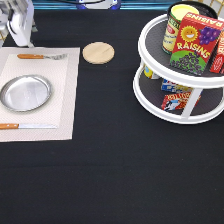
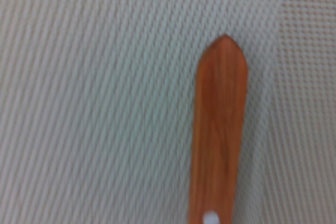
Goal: Arrange plate and fork
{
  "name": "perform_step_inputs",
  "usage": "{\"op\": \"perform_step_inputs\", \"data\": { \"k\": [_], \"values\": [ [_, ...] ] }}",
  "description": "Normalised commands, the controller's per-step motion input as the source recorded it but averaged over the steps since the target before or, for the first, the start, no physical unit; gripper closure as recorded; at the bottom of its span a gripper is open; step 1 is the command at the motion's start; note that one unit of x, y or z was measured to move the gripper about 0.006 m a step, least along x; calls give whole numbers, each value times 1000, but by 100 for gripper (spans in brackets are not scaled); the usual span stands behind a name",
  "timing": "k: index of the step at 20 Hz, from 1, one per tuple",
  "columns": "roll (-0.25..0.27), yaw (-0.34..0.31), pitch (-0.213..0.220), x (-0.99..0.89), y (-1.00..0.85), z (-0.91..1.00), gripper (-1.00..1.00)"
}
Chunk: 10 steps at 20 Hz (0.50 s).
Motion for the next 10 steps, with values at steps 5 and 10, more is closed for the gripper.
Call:
{"op": "perform_step_inputs", "data": {
  "k": [5, 10],
  "values": [
    [-77, 12, 152, 370, 446, 565, -100],
    [-7, 0, 39, 47, 41, 25, -100]
  ]
}}
